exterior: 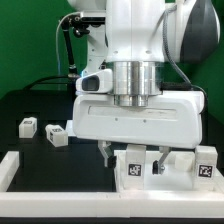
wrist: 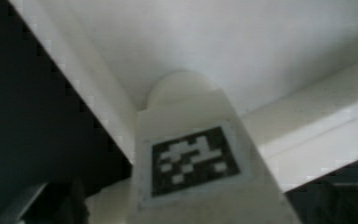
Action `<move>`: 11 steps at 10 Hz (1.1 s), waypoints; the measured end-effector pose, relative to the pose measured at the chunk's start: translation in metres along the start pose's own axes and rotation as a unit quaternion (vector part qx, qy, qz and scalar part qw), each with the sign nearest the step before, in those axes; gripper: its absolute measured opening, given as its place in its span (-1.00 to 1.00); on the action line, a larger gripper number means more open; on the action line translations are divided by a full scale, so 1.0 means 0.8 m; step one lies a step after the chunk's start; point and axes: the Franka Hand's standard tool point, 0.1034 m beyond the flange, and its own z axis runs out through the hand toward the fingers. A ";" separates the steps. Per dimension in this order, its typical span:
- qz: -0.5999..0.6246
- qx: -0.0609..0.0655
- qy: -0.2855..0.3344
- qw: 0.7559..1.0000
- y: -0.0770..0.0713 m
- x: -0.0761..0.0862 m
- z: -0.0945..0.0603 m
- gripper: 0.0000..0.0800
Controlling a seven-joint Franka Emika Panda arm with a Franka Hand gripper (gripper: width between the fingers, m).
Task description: Assemble square table
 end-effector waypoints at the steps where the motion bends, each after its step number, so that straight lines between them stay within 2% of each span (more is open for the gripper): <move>1: 0.018 0.000 0.000 1.000 0.000 0.000 0.000 0.31; 2: 0.050 0.000 0.000 0.999 0.000 0.000 0.000 -0.04; 3: 0.076 -0.001 0.000 0.997 0.000 0.000 0.000 -0.17; 7: 0.140 -0.020 -0.029 0.990 0.006 0.005 -0.001 -0.17; 11: 0.136 -0.021 -0.032 0.990 0.007 0.002 0.001 -0.17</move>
Offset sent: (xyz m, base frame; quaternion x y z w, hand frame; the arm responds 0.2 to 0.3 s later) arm 0.0067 -0.0006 0.0051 -0.0198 0.0106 0.1852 0.9825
